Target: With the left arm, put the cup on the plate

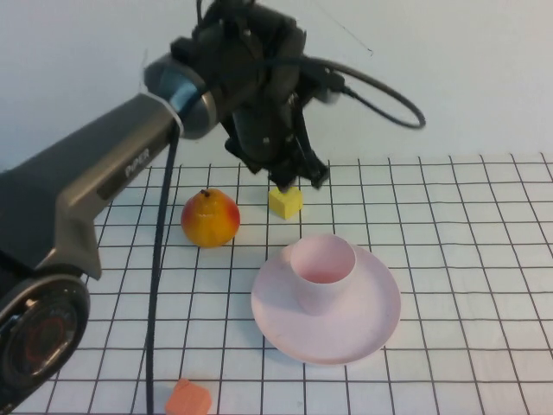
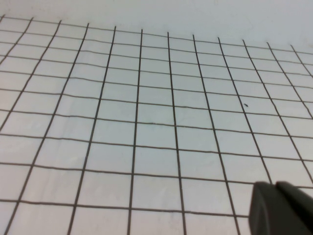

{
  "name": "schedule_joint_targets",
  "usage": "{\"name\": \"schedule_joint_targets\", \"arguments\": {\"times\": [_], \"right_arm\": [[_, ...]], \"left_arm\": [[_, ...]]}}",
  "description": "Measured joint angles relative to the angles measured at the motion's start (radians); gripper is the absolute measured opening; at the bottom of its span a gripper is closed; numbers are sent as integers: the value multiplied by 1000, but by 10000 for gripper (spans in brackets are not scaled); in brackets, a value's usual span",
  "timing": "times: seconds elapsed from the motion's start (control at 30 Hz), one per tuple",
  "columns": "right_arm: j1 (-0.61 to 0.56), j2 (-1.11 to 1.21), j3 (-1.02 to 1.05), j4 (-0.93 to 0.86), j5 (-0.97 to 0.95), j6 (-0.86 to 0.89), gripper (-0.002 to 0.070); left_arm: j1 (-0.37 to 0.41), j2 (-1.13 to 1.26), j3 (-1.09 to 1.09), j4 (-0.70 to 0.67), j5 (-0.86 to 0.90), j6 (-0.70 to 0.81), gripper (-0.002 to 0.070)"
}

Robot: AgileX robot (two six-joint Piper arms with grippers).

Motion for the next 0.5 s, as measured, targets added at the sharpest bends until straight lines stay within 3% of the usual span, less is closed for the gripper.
{"name": "schedule_joint_targets", "arguments": {"times": [0.13,0.2,0.5], "right_arm": [[0,0,0,0,0,0,-2],[0,0,0,0,0,0,-2],[0,0,0,0,0,0,-2]], "left_arm": [[9,-93,-103,44,20,-78,113],[9,-167,-123,44,-1,-85,52],[9,-559,-142,178,-10,-87,3]]}}
